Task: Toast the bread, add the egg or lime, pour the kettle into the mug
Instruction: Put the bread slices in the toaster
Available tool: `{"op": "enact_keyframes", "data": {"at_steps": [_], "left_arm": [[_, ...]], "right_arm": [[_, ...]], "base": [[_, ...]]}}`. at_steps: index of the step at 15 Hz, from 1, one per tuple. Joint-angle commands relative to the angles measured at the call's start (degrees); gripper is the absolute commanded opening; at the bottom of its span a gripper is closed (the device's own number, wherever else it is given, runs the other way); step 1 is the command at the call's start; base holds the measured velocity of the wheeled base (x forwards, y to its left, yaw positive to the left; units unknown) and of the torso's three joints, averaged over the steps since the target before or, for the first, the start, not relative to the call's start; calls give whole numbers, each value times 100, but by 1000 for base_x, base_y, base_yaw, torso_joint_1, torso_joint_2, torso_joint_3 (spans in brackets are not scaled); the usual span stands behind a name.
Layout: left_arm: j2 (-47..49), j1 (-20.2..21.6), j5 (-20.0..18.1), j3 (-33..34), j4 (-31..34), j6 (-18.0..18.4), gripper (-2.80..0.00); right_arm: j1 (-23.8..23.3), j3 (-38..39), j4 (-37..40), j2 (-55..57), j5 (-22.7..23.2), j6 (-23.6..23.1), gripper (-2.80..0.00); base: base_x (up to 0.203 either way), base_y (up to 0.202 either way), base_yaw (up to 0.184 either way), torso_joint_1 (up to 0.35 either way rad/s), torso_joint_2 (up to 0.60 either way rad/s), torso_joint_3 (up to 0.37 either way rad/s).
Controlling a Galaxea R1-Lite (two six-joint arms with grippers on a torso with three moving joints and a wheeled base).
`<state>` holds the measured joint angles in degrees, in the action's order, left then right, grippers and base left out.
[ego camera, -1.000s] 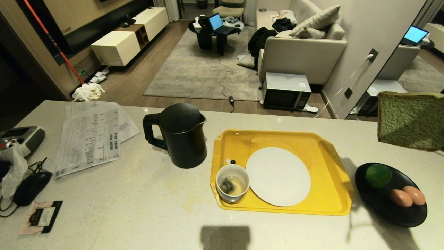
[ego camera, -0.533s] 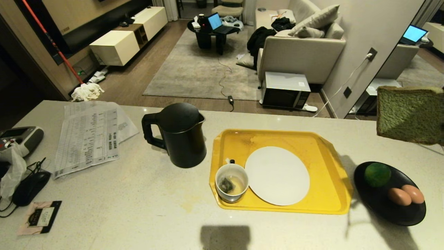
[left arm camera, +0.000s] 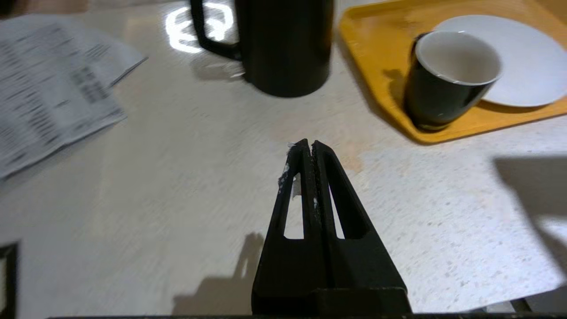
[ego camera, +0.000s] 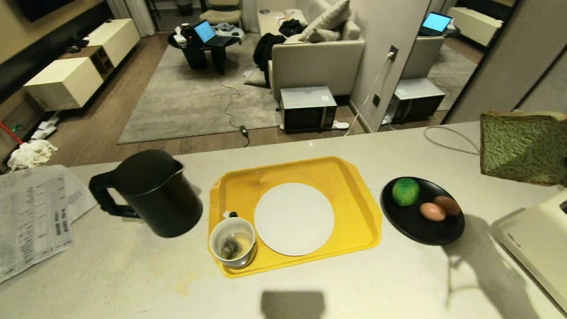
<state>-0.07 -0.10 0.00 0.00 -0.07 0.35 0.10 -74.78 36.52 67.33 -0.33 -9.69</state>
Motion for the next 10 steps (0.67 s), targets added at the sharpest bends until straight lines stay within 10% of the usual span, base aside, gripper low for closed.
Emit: {"op": "enact_keyframes", "data": {"at_steps": [1,10], "left_arm": [[-1,1,0,0,-1,0,-280],[-1,1,-2,0,-1,0,-280]], "right_arm": [[8,-2,21,0,-2,-6,-280],[18,23,-160,153,42,-632,-280]], "base": [[1,9,-170,6,2,0],[2,5,-109,2,1,1]]}}
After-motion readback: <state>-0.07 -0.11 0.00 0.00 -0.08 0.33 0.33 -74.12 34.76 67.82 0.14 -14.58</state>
